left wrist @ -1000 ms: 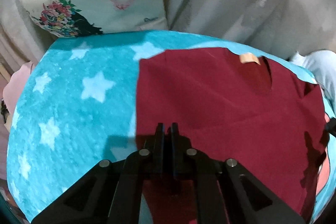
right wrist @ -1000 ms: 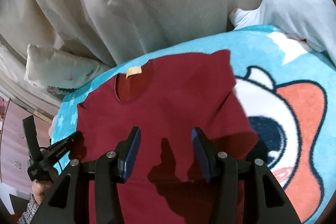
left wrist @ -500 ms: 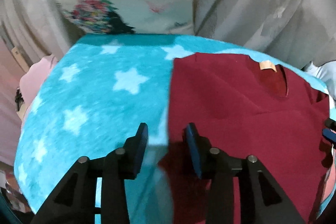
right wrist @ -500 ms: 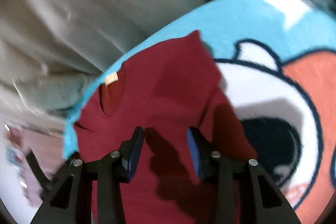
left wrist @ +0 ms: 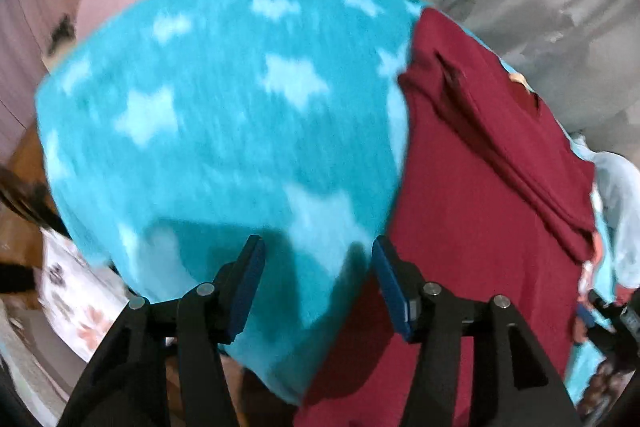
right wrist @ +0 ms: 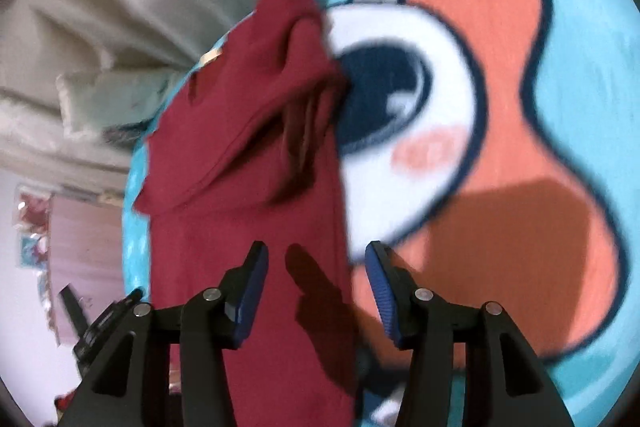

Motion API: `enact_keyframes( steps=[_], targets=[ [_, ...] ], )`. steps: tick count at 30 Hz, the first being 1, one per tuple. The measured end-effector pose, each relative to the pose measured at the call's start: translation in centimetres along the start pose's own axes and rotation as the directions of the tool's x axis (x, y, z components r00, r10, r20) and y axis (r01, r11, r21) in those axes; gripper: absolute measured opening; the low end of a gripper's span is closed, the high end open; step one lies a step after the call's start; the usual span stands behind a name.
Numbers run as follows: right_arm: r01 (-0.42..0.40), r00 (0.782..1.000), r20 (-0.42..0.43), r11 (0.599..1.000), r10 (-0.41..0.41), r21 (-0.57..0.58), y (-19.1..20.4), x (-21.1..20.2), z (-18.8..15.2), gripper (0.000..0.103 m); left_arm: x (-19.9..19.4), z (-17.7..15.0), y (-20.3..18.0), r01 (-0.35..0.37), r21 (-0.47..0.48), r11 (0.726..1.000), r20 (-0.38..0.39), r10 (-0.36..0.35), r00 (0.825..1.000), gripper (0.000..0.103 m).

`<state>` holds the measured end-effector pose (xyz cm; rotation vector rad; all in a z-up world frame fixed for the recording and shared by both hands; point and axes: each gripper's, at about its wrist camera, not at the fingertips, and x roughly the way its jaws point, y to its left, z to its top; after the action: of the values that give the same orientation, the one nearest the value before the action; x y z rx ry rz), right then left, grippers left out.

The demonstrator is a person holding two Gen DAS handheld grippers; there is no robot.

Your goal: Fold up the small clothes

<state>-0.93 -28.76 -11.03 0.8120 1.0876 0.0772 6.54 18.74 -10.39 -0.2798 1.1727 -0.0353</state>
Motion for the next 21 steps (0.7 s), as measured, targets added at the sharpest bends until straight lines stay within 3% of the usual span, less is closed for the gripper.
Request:
enact_keyframes(
  steps=[3, 9, 14, 18, 21],
  targets=[
    [-0.059, 0.997, -0.043, 0.998, 0.060, 0.019, 0.0, -0.2, -2.6, 0.055, 0.0, -1.2, -0.4, 0.015, 0.045, 0.999, 0.004, -0.015, 1.000, 0.055],
    [-0.126, 0.988, -0.071, 0.987, 0.134, 0.101, -0.1, 0.3, -6.4, 0.055, 0.0, -2.1, -0.6, 0.164, 0.105, 0.981, -0.035, -0.161, 0.986, 0.055],
    [-0.188, 0.973, -0.088, 0.957, 0.211, 0.220, 0.1, 1.1, -9.1, 0.055, -0.4, -3.2, 0.3, 0.321, 0.118, 0.940, -0.104, -0.310, 0.945, 0.055],
    [-0.248, 0.960, -0.047, 0.914, 0.276, 0.321, -0.5, 1.1, -10.7, 0.055, -0.7, -4.3, 0.7, 0.398, 0.120, 0.909, -0.138, -0.382, 0.914, 0.058],
    [-0.270, 0.955, -0.017, 0.892, 0.296, 0.362, -0.7, 0.9, -11.7, 0.055, -0.8, -4.9, 0.8, 0.422, 0.135, 0.897, -0.138, -0.405, 0.904, 0.061]
  ],
)
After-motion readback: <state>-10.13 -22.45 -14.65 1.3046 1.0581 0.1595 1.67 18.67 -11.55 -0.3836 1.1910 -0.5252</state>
